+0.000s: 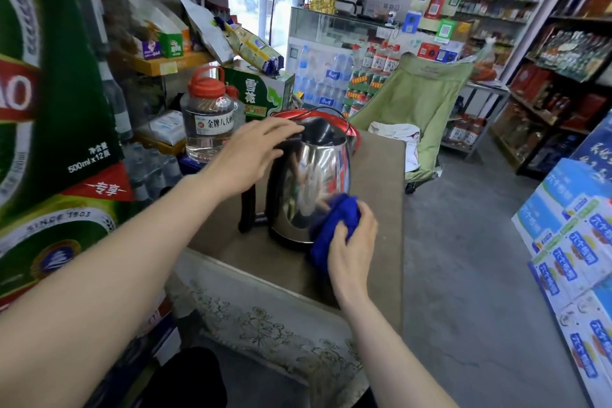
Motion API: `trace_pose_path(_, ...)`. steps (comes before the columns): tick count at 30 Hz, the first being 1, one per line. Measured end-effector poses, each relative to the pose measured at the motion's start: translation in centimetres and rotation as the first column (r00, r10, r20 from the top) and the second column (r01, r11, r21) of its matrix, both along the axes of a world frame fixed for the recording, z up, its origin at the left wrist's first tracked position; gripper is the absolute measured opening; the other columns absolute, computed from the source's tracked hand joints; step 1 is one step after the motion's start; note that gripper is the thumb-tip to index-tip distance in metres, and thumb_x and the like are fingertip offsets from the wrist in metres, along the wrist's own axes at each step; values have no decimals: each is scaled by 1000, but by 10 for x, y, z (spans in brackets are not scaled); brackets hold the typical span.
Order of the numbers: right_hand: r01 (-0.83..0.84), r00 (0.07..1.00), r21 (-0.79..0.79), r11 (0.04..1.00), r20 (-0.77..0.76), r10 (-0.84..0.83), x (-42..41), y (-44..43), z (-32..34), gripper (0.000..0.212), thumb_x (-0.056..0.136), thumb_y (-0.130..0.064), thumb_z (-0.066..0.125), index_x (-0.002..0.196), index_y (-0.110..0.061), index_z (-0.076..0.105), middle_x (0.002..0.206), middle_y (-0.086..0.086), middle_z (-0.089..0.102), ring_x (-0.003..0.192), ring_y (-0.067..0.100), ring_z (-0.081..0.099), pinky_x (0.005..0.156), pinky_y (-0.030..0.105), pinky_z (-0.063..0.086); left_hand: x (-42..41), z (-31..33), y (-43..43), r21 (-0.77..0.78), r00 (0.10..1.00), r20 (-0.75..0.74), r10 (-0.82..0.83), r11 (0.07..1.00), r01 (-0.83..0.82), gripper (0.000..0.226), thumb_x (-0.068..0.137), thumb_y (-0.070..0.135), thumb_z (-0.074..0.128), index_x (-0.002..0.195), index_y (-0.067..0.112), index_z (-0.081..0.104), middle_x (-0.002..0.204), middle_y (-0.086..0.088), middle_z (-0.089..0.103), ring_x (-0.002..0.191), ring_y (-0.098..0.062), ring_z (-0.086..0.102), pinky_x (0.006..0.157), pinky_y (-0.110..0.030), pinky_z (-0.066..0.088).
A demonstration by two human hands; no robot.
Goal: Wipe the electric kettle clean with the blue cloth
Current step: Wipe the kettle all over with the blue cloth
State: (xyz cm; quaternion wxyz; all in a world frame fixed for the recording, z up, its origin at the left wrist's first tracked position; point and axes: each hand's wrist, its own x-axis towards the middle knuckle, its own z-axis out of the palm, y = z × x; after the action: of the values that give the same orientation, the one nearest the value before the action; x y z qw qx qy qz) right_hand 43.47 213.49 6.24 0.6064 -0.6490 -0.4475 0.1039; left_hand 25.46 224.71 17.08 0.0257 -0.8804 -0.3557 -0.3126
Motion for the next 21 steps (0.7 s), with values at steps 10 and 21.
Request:
trace_pose_path(10,95,944,-70,993,-309,-112,-9,16,-5,44,100,-8,42,144,-8,40,146,13,44,136,29,41,101,15,24,4,-4,-3,18,999,31,-12,1000,12,51,94,7,53,141,26,48,144,4,48,124,-25,47,103,-38,34)
trace_pose_path(21,70,988,105,992,129,-83,-2,32,46,42,100,-21,44,141,-22,48,140,7,54,130,25,48,110,38,36,5,-4,-4,-4,999,47,17,1000,-17,52,93,4,53,140,24,48,145,3,48,128,-24,45,107,-42,32)
